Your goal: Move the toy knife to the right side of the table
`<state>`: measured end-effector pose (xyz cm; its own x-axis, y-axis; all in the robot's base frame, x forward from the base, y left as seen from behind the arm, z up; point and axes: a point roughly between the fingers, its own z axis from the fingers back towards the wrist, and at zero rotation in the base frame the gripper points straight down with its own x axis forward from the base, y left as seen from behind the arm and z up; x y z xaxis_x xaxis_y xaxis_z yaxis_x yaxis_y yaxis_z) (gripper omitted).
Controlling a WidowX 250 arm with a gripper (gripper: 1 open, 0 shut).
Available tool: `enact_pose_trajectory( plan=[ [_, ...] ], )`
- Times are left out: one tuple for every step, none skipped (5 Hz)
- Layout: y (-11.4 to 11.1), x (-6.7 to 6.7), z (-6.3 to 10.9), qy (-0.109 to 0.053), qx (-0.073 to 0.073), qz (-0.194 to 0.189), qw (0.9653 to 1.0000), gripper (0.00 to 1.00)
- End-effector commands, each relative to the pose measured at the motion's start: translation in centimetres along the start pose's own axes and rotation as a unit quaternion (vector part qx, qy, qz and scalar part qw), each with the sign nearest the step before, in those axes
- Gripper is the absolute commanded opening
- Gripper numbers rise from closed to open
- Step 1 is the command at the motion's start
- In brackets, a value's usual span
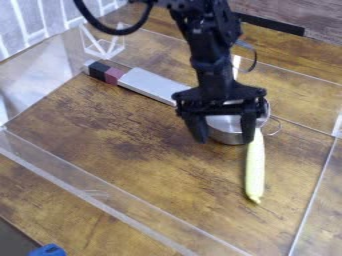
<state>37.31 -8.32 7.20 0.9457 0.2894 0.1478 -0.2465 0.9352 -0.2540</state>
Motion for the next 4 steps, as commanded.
enact_pose_trajectory(
  plan=[
    [-0.5, 2.3, 3.9, -0.046, -0.022, -0.001, 0.9987, 1.0],
    [-0.5, 2.0, 5.6, -0.058, -0.013, 0.026, 0.9979, 1.0],
    [-1.0, 1.5, 6.9, -0.071, -0.007, 0.049, 0.9963, 1.0],
    [-1.6, 0.5, 6.1, -0.064, -0.015, 0.023, 0.9975, 1.0]
  ],
)
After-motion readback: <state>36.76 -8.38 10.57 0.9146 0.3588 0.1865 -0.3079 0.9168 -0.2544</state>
